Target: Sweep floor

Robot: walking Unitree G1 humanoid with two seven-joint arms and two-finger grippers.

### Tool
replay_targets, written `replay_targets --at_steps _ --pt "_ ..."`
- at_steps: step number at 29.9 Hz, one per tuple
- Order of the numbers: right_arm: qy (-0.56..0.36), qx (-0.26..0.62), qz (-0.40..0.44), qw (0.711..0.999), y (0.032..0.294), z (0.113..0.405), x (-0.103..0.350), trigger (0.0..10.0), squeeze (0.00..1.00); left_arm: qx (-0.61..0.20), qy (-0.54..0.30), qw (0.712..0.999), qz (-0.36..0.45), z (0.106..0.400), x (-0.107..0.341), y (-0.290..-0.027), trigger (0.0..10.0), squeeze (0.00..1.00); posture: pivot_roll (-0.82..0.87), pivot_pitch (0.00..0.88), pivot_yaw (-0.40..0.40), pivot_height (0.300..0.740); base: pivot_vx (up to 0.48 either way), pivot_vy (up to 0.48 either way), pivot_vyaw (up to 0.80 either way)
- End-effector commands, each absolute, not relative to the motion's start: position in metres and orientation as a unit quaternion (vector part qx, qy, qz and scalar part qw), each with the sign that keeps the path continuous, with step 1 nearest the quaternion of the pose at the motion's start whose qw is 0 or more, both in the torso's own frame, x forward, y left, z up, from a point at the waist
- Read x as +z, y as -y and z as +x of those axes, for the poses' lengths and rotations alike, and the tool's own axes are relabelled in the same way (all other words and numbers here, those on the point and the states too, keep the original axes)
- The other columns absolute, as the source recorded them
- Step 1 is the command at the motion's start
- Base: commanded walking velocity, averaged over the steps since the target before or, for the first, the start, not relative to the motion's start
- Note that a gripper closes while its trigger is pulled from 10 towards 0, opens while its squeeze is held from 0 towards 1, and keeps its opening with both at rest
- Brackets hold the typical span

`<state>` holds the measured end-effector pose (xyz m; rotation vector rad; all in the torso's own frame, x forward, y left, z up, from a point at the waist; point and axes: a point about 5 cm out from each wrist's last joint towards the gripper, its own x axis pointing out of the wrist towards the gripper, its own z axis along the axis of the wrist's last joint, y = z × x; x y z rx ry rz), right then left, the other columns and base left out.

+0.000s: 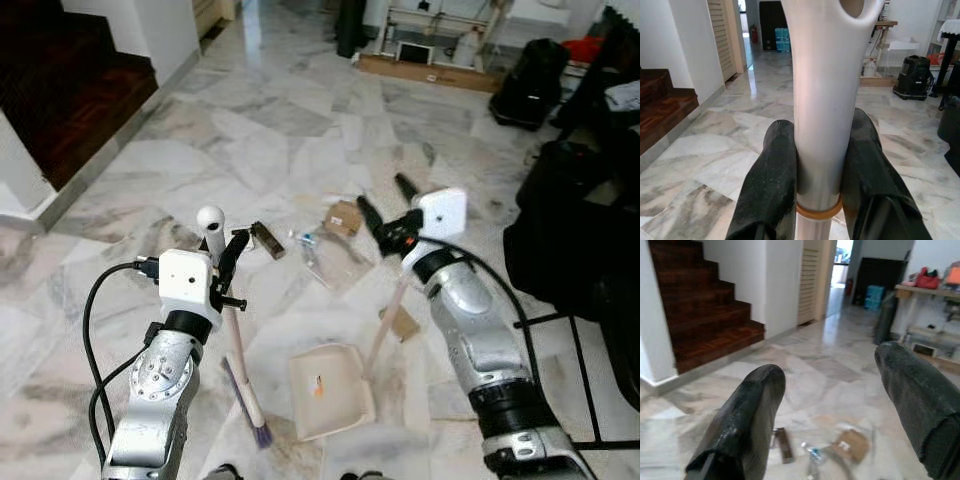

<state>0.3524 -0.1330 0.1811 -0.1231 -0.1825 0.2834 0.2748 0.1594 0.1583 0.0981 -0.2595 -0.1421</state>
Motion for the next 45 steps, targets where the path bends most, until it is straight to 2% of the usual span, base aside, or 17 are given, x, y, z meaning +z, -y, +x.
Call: replay_targets --at_steps 1,5,10,19,20,21,28,32,34,37,40,45 --pt "0.076 0.130 -0.057 0.987 0.136 0.353 0.174 10.0 1.00 -0.080 0.151 0.984 0.052 0.274 0.166 -0.154 10.0 0.00 -0.03 0.180 -0.075 0.740 0.000 0.000 0.00" --pt "0.082 0.110 -0.054 0.989 0.137 0.353 0.176 10.0 1.00 -0.079 0.151 0.984 0.053 0.274 0.167 -0.155 10.0 0.00 -0.03 0.183 -0.072 0.740 0.000 0.000 0.00" --pt "0.078 0.045 -0.056 0.994 0.152 0.358 0.176 10.0 1.00 -0.080 0.148 0.984 0.054 0.273 0.166 -0.156 10.0 0.00 -0.03 0.181 -0.069 0.740 0.000 0.000 0.00" --pt "0.044 0.018 -0.051 0.998 0.156 0.363 0.166 10.0 1.00 -0.086 0.147 0.984 0.054 0.273 0.165 -0.155 10.0 0.00 -0.03 0.168 -0.065 0.740 0.000 0.000 0.00" --pt "0.032 0.017 -0.043 0.998 0.155 0.364 0.163 10.0 0.95 -0.088 0.146 0.984 0.054 0.272 0.165 -0.154 10.0 0.00 -0.03 0.166 -0.065 0.740 0.000 0.000 0.00" --pt "0.017 0.020 -0.050 0.998 0.154 0.365 0.158 10.0 0.00 -0.089 0.146 0.984 0.053 0.272 0.165 -0.154 10.0 0.00 -0.02 0.164 -0.065 0.740 0.000 0.000 0.00" --pt "0.003 -0.043 -0.045 0.998 0.167 0.369 0.154 10.0 0.00 -0.093 0.144 0.984 0.055 0.272 0.165 -0.153 10.0 0.00 -0.02 0.165 -0.061 0.740 0.000 0.000 0.00" --pt "-0.032 -0.064 -0.001 0.997 0.172 0.371 0.146 10.0 0.00 -0.095 0.142 0.984 0.058 0.271 0.164 -0.153 10.0 0.00 -0.02 0.177 -0.059 0.740 0.000 0.000 0.00" --pt "-0.055 -0.082 0.048 0.994 0.175 0.370 0.139 10.0 0.00 -0.097 0.140 0.984 0.059 0.271 0.164 -0.153 10.0 0.00 -0.02 0.181 -0.057 0.740 0.000 0.000 0.00" --pt "-0.074 -0.088 0.073 0.991 0.175 0.369 0.134 10.0 0.00 -0.098 0.139 0.984 0.060 0.271 0.164 -0.152 10.0 0.00 -0.02 0.186 -0.056 0.740 0.000 0.000 0.00" --pt "-0.114 -0.075 0.139 0.981 0.170 0.369 0.122 10.0 0.00 -0.101 0.138 0.983 0.061 0.271 0.163 -0.151 10.0 0.00 -0.02 0.188 -0.055 0.740 0.000 0.000 0.00" --pt "-0.115 -0.066 0.143 0.981 0.167 0.369 0.122 10.0 0.00 -0.101 0.138 0.983 0.062 0.271 0.164 -0.151 10.0 0.00 -0.02 0.194 -0.054 0.740 0.000 0.000 0.00"
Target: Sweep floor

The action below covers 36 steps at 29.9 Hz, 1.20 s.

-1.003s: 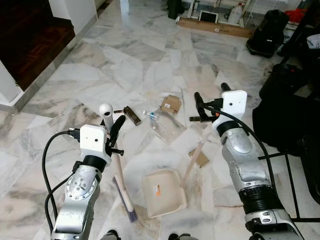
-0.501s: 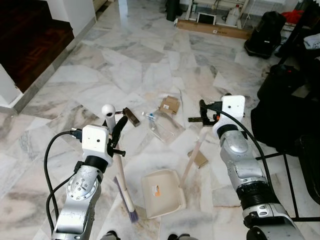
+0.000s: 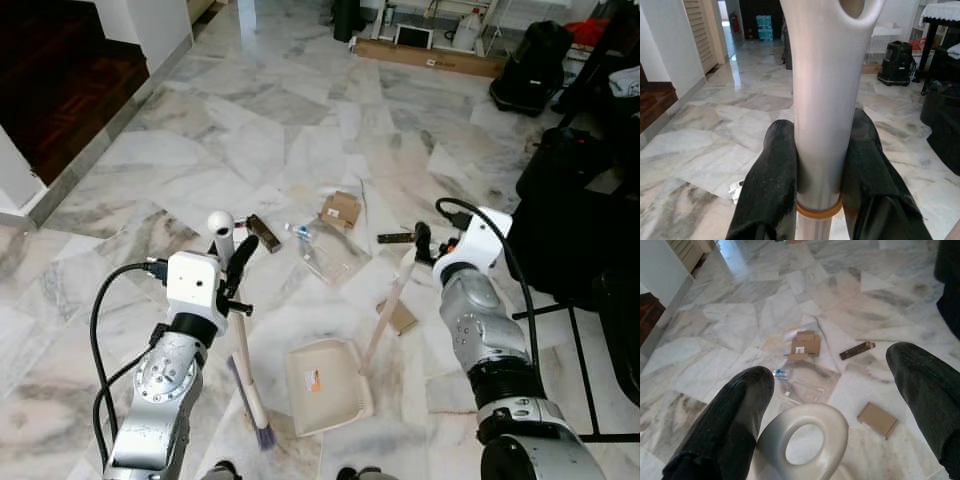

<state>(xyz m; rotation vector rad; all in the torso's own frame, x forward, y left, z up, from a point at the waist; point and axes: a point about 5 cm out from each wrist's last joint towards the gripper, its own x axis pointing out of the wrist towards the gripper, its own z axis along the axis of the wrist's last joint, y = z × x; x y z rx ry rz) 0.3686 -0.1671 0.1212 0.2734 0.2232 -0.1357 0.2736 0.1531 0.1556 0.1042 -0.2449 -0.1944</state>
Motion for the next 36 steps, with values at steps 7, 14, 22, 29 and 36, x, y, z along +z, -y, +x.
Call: replay_targets --at_steps 7,14,22,29,36 --pt "-0.100 -0.027 0.166 0.981 0.158 0.371 0.126 10.0 0.00 -0.103 0.138 0.983 0.064 0.270 0.164 -0.151 10.0 0.00 -0.01 0.201 -0.053 0.740 0.000 0.000 0.00" --pt "-0.109 0.029 0.148 0.983 0.147 0.370 0.124 10.0 0.00 -0.105 0.139 0.983 0.062 0.270 0.164 -0.150 10.0 0.00 -0.02 0.202 -0.053 0.740 0.000 0.000 0.00" --pt "-0.098 0.068 0.032 0.992 0.139 0.366 0.120 10.0 0.00 -0.107 0.137 0.983 0.061 0.269 0.163 -0.150 10.0 0.00 -0.02 0.206 -0.055 0.740 0.000 0.000 0.00" --pt "-0.061 0.086 -0.040 0.994 0.136 0.367 0.128 10.0 0.00 -0.108 0.136 0.983 0.059 0.269 0.162 -0.149 10.0 0.00 -0.02 0.209 -0.055 0.740 0.000 0.000 0.00" --pt "-0.063 0.043 -0.101 0.992 0.147 0.366 0.121 10.0 0.00 -0.108 0.137 0.983 0.058 0.269 0.162 -0.149 10.0 0.00 -0.02 0.212 -0.056 0.740 0.000 0.000 0.00"
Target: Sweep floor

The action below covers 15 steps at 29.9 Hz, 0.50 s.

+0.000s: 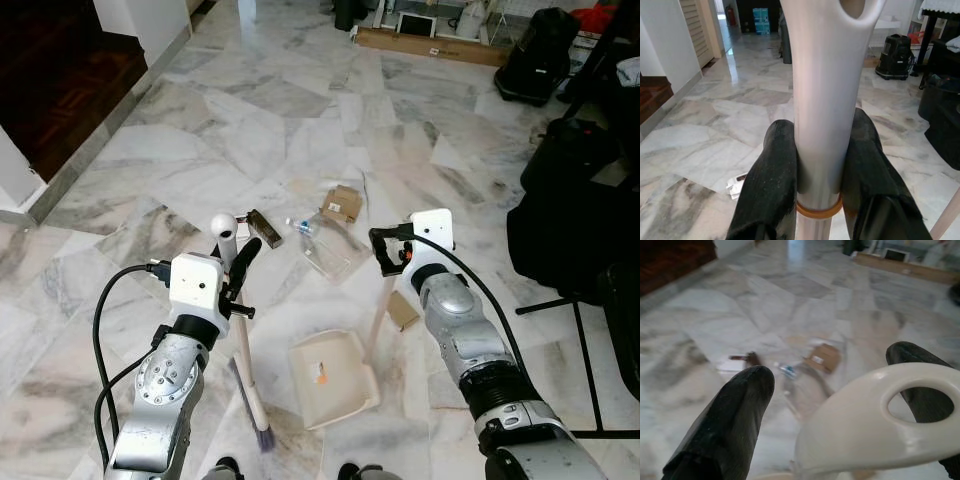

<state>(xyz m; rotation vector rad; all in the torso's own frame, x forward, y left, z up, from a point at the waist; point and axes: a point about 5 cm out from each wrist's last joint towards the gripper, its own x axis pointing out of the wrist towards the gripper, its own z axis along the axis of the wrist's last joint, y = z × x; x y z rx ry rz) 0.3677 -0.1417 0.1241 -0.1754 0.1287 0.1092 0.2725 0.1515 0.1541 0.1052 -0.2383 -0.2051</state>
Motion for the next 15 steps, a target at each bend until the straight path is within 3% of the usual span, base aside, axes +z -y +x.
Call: replay_targets --at_steps 1,10,15 --pt "-0.064 0.035 -0.102 0.992 0.149 0.366 0.121 10.0 0.00 -0.108 0.136 0.983 0.058 0.269 0.162 -0.149 10.0 0.00 -0.02 0.212 -0.056 0.740 0.000 0.000 0.00" --pt "-0.087 -0.005 -0.098 0.991 0.158 0.365 0.112 10.0 0.00 -0.112 0.133 0.983 0.059 0.269 0.161 -0.148 10.0 0.00 -0.02 0.211 -0.052 0.740 0.000 0.000 0.00" --pt "-0.116 -0.049 -0.013 0.992 0.163 0.364 0.106 10.0 0.00 -0.114 0.132 0.983 0.060 0.268 0.161 -0.149 10.0 0.00 -0.01 0.209 -0.050 0.740 0.000 0.000 0.00"
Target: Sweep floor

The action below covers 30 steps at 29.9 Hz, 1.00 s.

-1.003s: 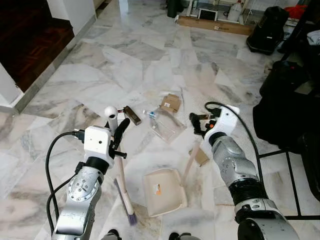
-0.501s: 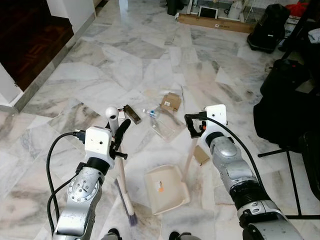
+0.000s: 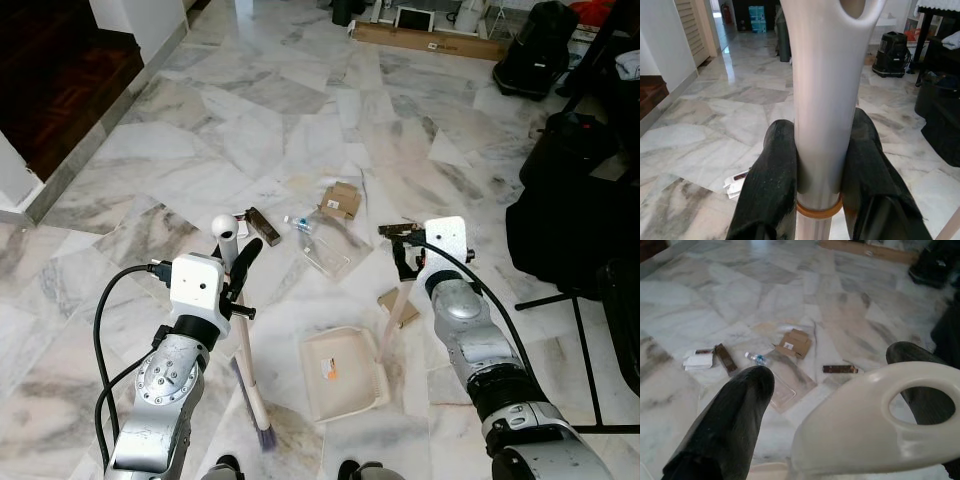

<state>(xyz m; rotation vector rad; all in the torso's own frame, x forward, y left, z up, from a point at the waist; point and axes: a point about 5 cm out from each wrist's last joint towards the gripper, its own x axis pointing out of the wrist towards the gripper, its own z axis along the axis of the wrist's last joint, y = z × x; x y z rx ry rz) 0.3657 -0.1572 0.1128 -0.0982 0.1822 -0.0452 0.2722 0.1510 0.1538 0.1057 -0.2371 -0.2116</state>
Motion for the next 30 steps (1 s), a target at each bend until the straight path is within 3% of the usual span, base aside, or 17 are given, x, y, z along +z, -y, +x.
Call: replay_targets --at_steps 1,7,16,30 --pt "-0.120 -0.054 -0.007 0.991 0.164 0.364 0.105 10.0 0.00 -0.114 0.132 0.983 0.060 0.268 0.161 -0.149 10.0 0.00 -0.01 0.209 -0.050 0.740 0.000 0.000 0.00" --pt "-0.109 -0.102 0.059 0.987 0.175 0.365 0.108 10.0 0.00 -0.113 0.133 0.983 0.061 0.268 0.162 -0.149 10.0 0.00 -0.01 0.206 -0.048 0.740 0.000 0.000 0.00" --pt "-0.103 -0.111 0.062 0.986 0.178 0.366 0.111 10.0 0.00 -0.115 0.133 0.983 0.062 0.269 0.162 -0.149 10.0 0.00 -0.01 0.203 -0.048 0.740 0.000 0.000 0.00" --pt "-0.138 -0.038 0.036 0.989 0.164 0.361 0.095 10.0 0.00 -0.116 0.133 0.982 0.062 0.269 0.162 -0.148 10.0 0.00 -0.01 0.204 -0.047 0.740 0.000 0.000 0.00"
